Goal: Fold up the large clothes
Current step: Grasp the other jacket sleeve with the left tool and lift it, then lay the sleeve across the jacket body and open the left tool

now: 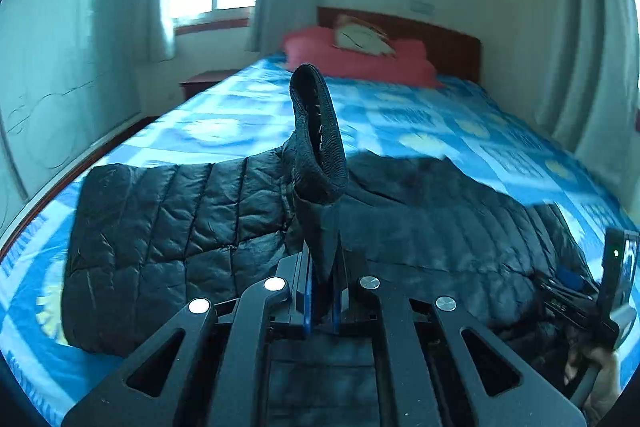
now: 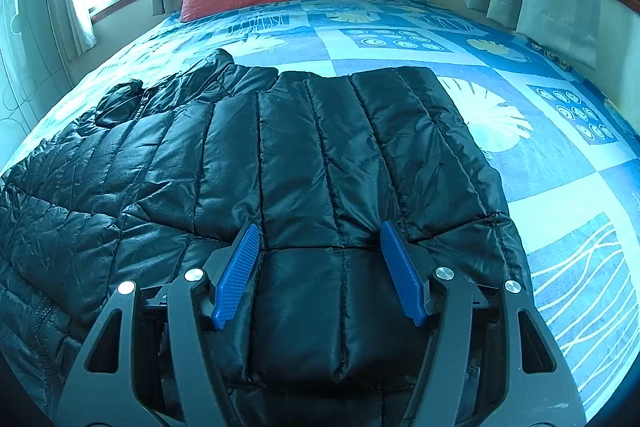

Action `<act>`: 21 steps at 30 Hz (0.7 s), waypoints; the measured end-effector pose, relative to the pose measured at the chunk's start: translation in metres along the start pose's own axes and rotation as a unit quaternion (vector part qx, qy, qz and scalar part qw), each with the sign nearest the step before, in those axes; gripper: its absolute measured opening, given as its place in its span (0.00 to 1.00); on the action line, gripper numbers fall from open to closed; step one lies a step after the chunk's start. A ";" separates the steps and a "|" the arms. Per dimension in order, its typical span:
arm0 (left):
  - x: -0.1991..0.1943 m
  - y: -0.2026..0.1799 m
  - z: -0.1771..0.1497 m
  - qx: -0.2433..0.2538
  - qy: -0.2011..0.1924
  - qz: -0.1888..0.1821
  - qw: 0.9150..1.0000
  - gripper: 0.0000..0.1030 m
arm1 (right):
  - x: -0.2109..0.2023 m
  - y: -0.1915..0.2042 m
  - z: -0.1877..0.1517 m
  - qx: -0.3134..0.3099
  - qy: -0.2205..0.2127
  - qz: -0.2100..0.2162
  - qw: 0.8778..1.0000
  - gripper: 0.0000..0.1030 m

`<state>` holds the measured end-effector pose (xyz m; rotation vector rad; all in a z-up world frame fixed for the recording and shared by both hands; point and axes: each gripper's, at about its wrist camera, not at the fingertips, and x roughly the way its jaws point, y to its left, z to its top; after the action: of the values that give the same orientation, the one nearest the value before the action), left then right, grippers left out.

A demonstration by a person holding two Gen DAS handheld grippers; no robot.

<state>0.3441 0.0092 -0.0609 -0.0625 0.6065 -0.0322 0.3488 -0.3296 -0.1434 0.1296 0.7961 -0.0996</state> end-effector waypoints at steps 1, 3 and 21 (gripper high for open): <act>0.006 -0.011 -0.004 0.006 0.007 -0.007 1.000 0.06 | 0.000 0.000 0.001 0.000 0.000 0.000 1.000 0.61; 0.014 -0.035 -0.009 0.016 0.021 -0.020 0.999 0.06 | 0.000 0.000 0.000 0.000 0.000 0.000 1.000 0.61; 0.021 -0.114 -0.048 0.084 0.063 -0.077 0.991 0.76 | -0.002 0.001 -0.001 0.004 0.000 0.004 1.000 0.62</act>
<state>0.3327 -0.1077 -0.1047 0.0570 0.7222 -0.2380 0.3469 -0.3288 -0.1431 0.1395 0.7952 -0.0952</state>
